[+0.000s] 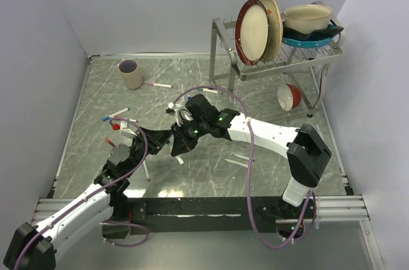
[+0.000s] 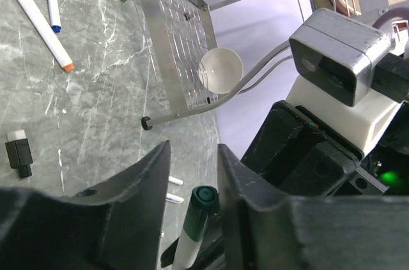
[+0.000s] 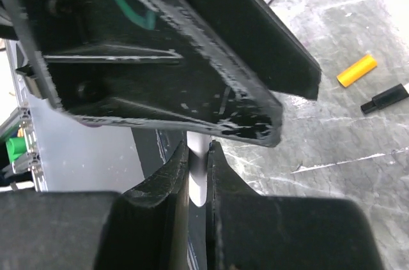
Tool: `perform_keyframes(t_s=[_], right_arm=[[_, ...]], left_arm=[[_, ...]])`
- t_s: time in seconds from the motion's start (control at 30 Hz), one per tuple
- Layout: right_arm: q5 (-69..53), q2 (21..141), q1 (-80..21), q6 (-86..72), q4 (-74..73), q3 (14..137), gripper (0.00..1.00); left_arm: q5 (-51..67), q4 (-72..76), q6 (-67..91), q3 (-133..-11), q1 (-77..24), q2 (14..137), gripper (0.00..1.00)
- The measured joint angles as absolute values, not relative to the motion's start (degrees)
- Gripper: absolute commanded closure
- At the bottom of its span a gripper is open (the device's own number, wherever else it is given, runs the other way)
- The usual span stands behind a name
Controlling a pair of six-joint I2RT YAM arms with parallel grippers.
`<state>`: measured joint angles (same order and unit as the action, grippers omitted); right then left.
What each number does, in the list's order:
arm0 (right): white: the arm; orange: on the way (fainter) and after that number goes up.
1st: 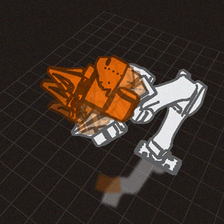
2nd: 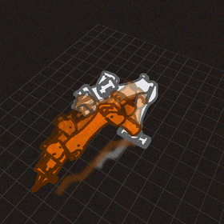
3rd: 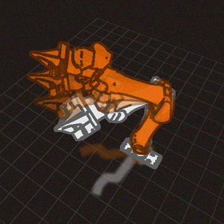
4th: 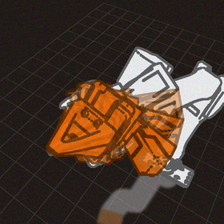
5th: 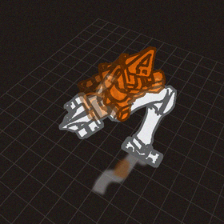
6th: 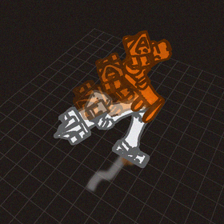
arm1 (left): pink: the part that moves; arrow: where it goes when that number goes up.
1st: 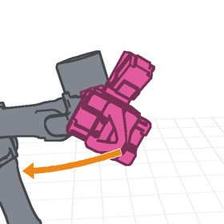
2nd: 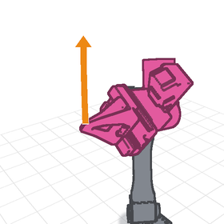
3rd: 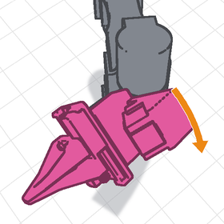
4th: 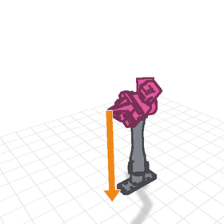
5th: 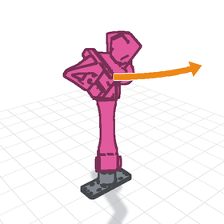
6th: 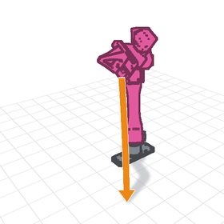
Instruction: Open the pen caps
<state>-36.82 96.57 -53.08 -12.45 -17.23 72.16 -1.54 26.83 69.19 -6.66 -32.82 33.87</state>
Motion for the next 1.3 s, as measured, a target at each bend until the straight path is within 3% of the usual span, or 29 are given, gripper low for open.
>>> perform_keyframes(t_s=[0.1,0.4,0.47,0.67,0.97,1.3], right_arm=[[-37.3,96.6,-53.1,-11.9,-17.7,72.3,1.00],[-37.1,96.6,-53.0,-10.6,-19.2,72.5,1.00],[-37.3,96.6,-52.8,-10.5,-19.8,72.7,1.00],[-38.3,96.6,-52.8,-7.2,-20.5,72.8,1.00],[-41.2,96.9,-52.4,11.1,-21.0,75.9,1.00],[-36.8,92.6,-52.6,21.7,-18.1,67.7,1.00]], left_arm=[[-1.3,27.6,68.5,-6.6,-32.8,34.3,0.63],[1.5,30.6,65.1,-6.6,-32.8,36.0,0.87],[2.0,30.6,64.0,-6.6,-32.8,36.0,0.99],[1.5,26.1,61.1,-7.7,-32.9,33.2,0.99],[-7.6,2.6,59.7,-17.6,-32.7,26.1,0.99],[-4.6,-5.4,65.7,-18.0,-30.0,27.7,0.99]])
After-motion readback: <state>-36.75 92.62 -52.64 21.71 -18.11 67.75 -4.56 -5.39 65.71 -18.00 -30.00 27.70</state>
